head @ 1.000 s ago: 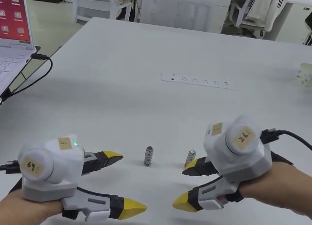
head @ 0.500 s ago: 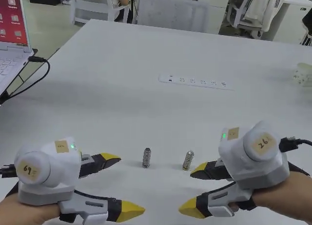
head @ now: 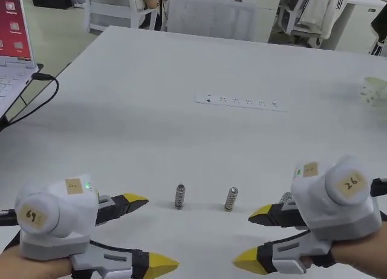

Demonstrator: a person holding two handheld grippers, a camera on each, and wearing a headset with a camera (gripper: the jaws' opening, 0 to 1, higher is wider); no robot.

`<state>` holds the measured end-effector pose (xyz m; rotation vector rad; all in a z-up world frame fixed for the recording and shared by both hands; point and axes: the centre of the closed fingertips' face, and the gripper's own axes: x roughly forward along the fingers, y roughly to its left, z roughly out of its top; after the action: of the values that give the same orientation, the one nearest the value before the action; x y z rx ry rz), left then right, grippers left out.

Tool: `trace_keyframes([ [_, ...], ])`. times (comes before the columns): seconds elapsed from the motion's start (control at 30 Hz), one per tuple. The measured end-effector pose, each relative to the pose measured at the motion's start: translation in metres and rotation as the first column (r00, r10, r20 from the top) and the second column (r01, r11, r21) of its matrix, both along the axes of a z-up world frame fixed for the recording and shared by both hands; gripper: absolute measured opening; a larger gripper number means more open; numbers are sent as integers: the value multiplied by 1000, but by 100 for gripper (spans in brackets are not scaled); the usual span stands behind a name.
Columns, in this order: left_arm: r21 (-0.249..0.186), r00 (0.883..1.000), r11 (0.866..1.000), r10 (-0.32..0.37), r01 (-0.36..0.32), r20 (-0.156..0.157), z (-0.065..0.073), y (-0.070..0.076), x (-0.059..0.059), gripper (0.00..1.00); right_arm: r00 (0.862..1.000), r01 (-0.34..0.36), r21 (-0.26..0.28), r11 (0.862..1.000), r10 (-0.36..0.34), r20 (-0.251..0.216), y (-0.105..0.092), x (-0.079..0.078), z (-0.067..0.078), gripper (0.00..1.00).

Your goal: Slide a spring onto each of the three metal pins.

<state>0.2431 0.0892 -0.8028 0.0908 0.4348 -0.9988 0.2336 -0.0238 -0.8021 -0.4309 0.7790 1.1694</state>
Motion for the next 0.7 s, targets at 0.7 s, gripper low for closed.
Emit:
trace_keyframes([
  [0.7, -1, 1000, 1000, 0, 0, -7, -2, 0, 0, 72, 994, 106, 30, 994, -106, 8, -36, 10, 2, 49],
])
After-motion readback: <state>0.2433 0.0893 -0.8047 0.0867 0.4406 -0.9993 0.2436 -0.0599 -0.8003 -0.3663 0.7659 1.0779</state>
